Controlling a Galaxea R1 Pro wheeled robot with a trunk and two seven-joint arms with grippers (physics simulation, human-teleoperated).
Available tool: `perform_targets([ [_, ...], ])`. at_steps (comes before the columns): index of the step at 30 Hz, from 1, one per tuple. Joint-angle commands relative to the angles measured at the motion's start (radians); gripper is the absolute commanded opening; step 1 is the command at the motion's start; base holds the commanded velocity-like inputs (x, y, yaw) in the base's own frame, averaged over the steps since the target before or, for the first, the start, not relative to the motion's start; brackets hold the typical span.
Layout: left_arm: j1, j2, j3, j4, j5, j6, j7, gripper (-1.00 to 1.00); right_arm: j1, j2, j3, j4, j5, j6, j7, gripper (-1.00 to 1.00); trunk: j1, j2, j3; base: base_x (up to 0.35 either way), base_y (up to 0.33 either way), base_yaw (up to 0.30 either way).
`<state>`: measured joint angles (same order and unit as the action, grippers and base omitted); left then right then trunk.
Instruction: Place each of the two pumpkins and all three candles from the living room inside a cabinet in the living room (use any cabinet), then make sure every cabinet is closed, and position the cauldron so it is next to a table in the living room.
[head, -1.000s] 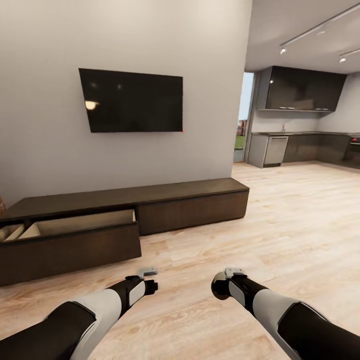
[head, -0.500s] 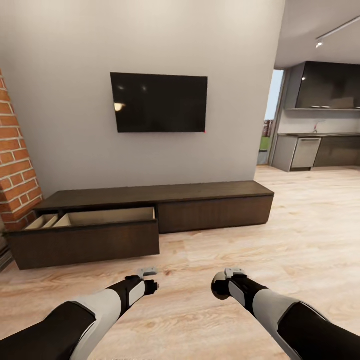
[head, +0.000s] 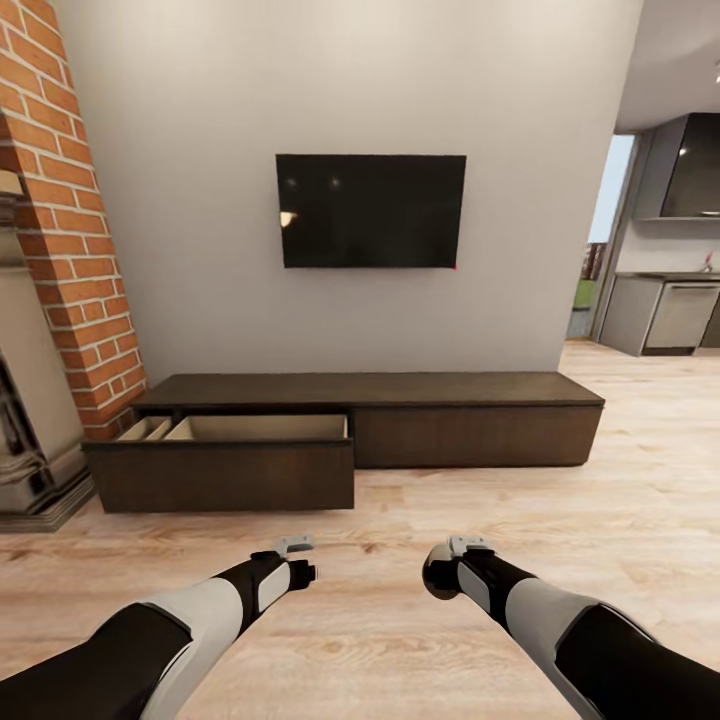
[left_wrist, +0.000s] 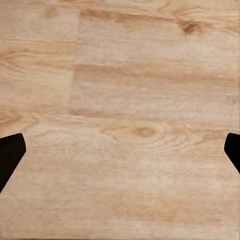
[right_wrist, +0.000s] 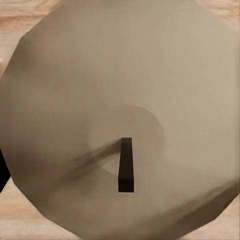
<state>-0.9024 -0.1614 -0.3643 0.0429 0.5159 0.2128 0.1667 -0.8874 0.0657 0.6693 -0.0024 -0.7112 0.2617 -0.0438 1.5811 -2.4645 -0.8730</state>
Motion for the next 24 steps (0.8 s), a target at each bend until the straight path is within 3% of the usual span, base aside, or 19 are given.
perform_targets([
  [1, -0.001, 0.0, -0.008, 0.002, 0.01, 0.002, 0.002, 1.0, -0.001, 0.0, 0.009, -0.001, -0.01, 0.004, -0.004, -1.0, 0.0, -0.001, 0.0, 0.0, 0.0, 0.273],
  [12, -0.001, 0.0, -0.008, 0.002, 0.01, 0.002, 0.002, 1.0, -0.001, 0.0, 0.009, -0.001, -0.01, 0.004, -0.004, -1.0, 0.0, -0.001, 0.008, 0.0, 0.015, 0.272],
  [24, -0.001, 0.0, -0.008, 0.002, 0.01, 0.002, 0.002, 1.0, -0.001, 0.0, 0.009, -0.001, -0.01, 0.004, -0.004, -1.0, 0.0, -0.001, 0.015, 0.0, 0.257, 0.271],
])
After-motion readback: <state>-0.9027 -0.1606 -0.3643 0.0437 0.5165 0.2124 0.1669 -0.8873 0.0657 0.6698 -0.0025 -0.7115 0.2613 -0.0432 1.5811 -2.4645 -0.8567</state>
